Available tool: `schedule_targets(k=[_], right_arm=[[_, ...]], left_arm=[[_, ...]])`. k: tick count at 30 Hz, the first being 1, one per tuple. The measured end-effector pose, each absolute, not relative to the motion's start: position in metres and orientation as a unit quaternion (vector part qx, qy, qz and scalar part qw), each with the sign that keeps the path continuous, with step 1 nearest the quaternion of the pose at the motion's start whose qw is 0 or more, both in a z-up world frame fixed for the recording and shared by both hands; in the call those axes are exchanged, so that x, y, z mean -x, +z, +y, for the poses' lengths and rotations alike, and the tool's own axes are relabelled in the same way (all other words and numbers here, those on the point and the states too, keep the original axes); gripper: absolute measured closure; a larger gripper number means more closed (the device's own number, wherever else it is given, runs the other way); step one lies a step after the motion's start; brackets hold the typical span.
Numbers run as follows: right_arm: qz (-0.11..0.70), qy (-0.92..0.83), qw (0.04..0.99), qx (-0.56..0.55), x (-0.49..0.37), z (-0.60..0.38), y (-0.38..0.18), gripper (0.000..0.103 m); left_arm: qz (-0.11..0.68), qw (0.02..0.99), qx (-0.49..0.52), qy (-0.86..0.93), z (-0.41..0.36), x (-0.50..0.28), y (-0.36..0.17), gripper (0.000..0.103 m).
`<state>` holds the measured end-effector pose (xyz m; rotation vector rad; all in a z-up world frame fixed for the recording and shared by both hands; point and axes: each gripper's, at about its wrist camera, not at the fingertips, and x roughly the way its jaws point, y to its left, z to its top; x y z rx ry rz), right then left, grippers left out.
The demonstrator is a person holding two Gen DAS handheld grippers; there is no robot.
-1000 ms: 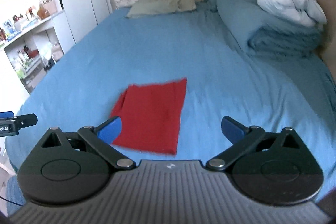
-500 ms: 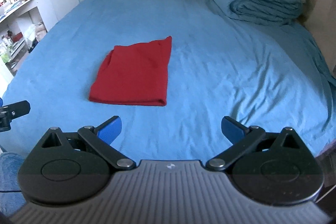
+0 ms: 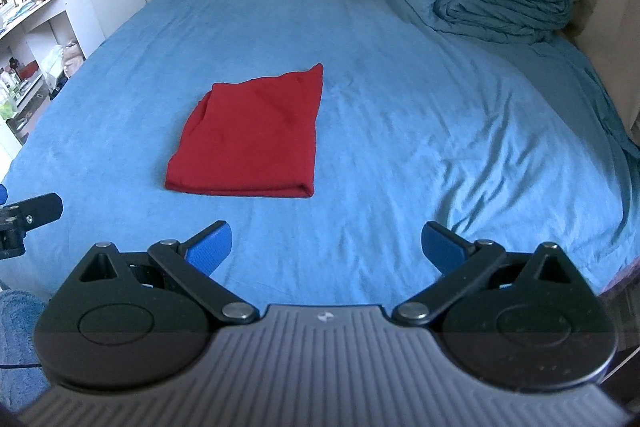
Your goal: Fold small clothes
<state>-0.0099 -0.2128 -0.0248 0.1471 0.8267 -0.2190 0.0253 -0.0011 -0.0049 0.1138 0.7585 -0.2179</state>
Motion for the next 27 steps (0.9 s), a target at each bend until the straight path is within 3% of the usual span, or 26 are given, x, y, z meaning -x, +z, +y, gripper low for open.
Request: schedule_targets(k=[27], right_arm=[[0.4,-0.105,0.908,-0.072,0.0097,-0.2111,-0.0247,0.0]], left_arm=[[0.362,0.924,-0.059,-0.106,-0.0051,-0.0224,-0.0003,0.0]])
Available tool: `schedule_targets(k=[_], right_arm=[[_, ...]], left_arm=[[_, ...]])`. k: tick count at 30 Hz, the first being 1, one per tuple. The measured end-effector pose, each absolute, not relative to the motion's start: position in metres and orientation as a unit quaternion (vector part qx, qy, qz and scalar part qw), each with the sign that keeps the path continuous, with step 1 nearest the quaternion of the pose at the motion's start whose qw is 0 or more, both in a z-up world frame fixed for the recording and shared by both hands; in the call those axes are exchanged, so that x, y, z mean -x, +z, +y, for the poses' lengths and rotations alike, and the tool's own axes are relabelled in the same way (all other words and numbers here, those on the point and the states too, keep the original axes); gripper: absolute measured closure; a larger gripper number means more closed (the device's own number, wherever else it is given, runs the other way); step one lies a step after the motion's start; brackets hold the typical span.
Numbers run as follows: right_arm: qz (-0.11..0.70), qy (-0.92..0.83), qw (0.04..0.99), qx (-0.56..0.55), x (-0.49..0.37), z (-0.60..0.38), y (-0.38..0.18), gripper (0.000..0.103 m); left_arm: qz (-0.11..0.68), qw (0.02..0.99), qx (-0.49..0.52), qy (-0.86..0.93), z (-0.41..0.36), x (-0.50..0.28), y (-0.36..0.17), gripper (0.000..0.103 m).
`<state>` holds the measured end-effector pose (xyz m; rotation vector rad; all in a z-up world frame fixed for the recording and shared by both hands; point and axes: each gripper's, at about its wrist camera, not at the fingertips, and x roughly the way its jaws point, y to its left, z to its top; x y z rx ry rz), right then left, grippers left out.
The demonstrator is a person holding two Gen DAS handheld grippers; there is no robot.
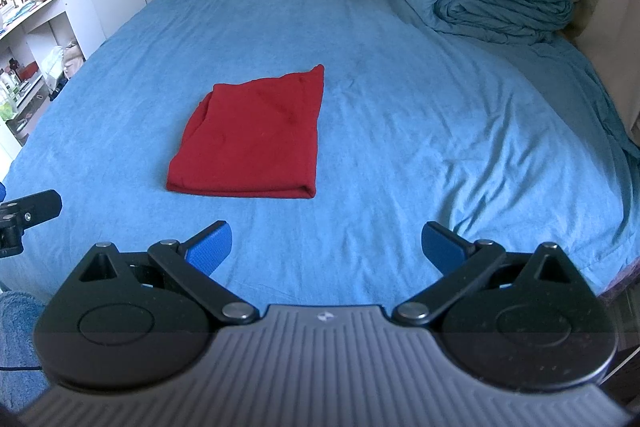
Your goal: Fold small clothes
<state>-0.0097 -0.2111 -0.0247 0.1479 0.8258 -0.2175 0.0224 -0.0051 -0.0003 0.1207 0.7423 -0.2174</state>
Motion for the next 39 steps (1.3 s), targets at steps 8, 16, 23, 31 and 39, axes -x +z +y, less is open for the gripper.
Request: schedule_targets(k=[8,16,23,31,39], right_arm=[[0.397,-0.108,0.909,-0.072,0.0114,-0.2103,-0.0221,0.0],[0.394,-0.11,0.91,-0.072,0.0126,-0.2069,-0.0197,0.0],[0.393,-0.108,0.91,-0.074,0.0133,-0.2059,-0.0193,0.0],[0.392,-0.109,0.911,-0.071,0.0134,-0.2052,-0.018,0.0],[0.391,-0.108,0.911,-0.069,0.0137,-0.2039,-0.0175,0.0]], left_arm=[[0.36,0.925,-0.06,-0.107,-0.0032,-0.022,0.0005,0.0],[0.358,0.926,-0.059,-0.109,-0.0027,-0.0212,0.0014,0.0],[0.356,0.926,-0.058,-0.111,-0.001,-0.0208,0.0026,0.0],[0.356,0.926,-0.056,-0.112,0.0008,-0.0204,0.0039,0.0],[0.346,0.929,-0.05,-0.117,0.0035,-0.0176,0.0053,0.0]])
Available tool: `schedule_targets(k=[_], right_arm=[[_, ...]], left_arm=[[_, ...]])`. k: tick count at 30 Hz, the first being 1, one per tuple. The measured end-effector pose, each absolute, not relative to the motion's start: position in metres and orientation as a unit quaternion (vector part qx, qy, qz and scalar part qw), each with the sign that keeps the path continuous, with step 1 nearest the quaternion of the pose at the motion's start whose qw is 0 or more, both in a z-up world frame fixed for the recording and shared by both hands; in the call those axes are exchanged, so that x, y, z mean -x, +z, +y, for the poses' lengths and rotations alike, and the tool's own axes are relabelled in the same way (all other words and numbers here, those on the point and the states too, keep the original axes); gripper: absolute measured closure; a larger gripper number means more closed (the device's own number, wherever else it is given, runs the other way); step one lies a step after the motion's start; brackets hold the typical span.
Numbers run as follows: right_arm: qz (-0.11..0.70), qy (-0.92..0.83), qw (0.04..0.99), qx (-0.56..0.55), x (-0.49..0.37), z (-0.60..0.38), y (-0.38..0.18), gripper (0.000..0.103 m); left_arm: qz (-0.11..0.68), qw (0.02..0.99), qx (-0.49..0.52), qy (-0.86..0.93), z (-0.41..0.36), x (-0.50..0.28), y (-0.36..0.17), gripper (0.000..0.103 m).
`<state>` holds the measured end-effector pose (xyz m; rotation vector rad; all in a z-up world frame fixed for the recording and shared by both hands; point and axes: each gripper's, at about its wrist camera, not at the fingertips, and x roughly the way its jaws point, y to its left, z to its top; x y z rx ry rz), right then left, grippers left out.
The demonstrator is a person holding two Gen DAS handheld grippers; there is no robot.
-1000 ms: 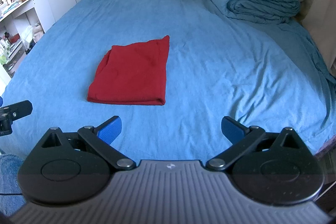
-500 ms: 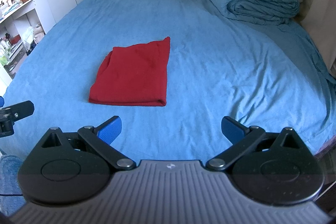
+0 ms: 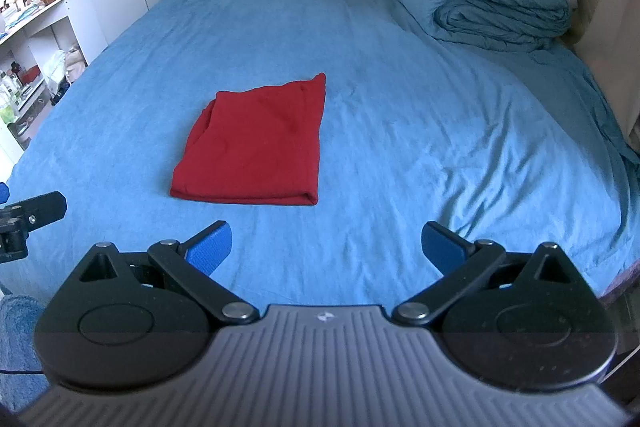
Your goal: Fold small clothes
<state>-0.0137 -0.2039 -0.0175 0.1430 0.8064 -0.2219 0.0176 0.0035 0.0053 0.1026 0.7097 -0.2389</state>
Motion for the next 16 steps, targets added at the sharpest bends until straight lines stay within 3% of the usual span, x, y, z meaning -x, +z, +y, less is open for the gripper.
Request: schedule_targets(k=[16], right_arm=[[0.392,-0.107,0.911,-0.067,0.0124,-0.2061,-0.0171,0.0]], left_arm=[[0.343,0.931,-0.045,-0.113,0.0084,-0.025,0.0019,0.0]])
